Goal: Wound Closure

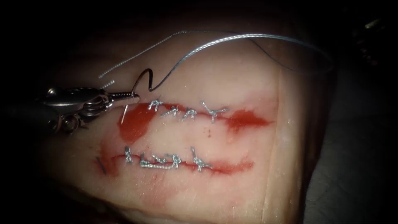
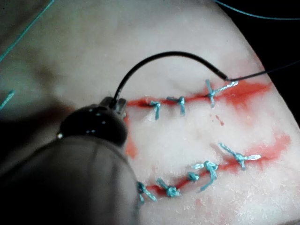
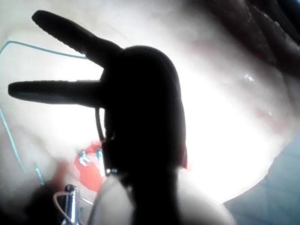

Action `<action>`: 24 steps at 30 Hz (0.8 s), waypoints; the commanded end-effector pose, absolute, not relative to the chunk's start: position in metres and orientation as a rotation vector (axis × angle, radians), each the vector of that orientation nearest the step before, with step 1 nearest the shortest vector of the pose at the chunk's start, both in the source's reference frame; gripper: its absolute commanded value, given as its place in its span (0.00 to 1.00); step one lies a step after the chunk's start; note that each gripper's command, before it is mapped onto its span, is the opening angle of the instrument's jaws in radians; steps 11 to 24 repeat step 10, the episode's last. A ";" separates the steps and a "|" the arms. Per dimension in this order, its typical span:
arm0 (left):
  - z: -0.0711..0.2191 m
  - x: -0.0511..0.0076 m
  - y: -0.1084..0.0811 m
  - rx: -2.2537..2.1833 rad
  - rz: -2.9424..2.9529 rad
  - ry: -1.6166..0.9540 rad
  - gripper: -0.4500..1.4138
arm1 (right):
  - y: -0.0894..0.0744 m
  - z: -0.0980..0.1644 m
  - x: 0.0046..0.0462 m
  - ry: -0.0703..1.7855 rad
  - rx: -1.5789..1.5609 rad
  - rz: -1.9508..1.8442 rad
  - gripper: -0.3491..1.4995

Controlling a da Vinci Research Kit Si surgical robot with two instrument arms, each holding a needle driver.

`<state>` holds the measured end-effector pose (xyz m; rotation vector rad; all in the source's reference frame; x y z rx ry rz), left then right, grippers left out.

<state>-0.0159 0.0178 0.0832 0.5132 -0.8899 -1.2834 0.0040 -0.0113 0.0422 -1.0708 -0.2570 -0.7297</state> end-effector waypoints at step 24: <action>0.084 -0.0167 0.018 0.514 -1.282 -0.894 0.00 | -0.011 0.043 0.0049 -0.255 -1.073 -0.727 0.87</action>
